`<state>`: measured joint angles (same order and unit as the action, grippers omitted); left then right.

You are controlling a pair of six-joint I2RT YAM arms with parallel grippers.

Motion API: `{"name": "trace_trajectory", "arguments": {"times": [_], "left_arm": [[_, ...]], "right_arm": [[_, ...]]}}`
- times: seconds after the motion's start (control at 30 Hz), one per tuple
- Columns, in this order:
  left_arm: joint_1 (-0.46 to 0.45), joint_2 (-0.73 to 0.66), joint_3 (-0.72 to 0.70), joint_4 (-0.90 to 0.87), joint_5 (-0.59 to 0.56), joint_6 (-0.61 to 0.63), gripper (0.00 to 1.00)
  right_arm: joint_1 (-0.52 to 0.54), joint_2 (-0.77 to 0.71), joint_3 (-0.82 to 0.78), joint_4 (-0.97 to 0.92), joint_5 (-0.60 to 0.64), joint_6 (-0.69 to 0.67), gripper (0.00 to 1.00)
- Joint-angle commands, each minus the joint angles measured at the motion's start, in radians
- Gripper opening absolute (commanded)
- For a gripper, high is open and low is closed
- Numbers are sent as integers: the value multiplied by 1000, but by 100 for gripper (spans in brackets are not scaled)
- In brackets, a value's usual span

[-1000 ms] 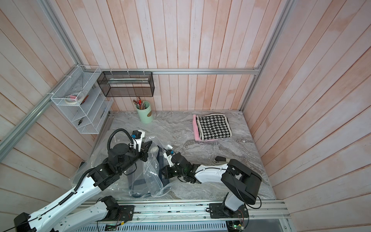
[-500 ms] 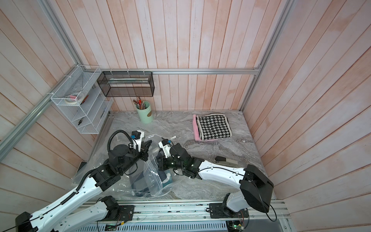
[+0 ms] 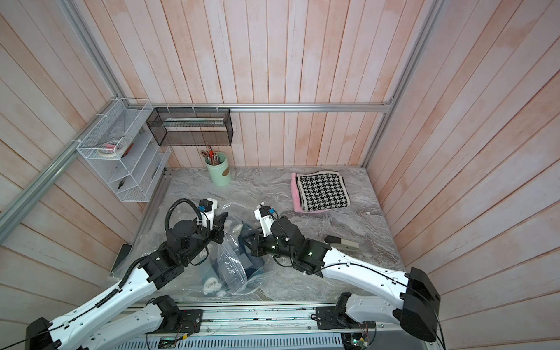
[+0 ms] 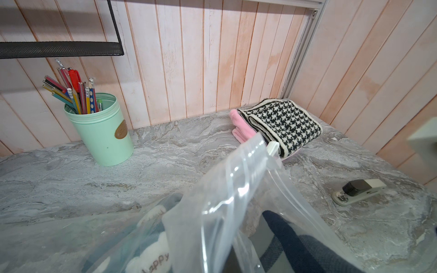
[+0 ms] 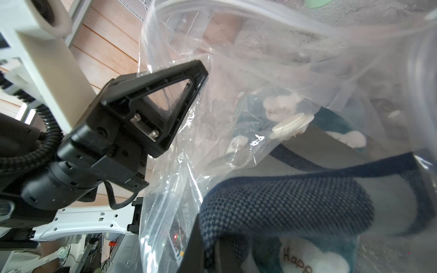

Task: Take the blanket out of the vacuum bag
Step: Take out the blanket from the vacuum bag.

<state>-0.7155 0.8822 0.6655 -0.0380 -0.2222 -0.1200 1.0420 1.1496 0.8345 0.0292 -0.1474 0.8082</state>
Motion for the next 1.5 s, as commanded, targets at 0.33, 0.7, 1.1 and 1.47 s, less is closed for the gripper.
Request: {"name": "trace_trajectory", "arguments": {"times": [0.33,0.7,1.1,1.47], "left_arm": [[2,22,-14,2,-14,25,0],[2,57,-12,21,14,11,0],[2,54,-19,30,19,12,0],[2,20,-34,35,1,23,0]], "right_arm": [[-17,-476,-434,-238,207,206,0],[-3,-480,-553,-261,335,228,10],[18,-670,-587,-256,227,272,98],[270,-557,-700,-26,367,454,80]]}}
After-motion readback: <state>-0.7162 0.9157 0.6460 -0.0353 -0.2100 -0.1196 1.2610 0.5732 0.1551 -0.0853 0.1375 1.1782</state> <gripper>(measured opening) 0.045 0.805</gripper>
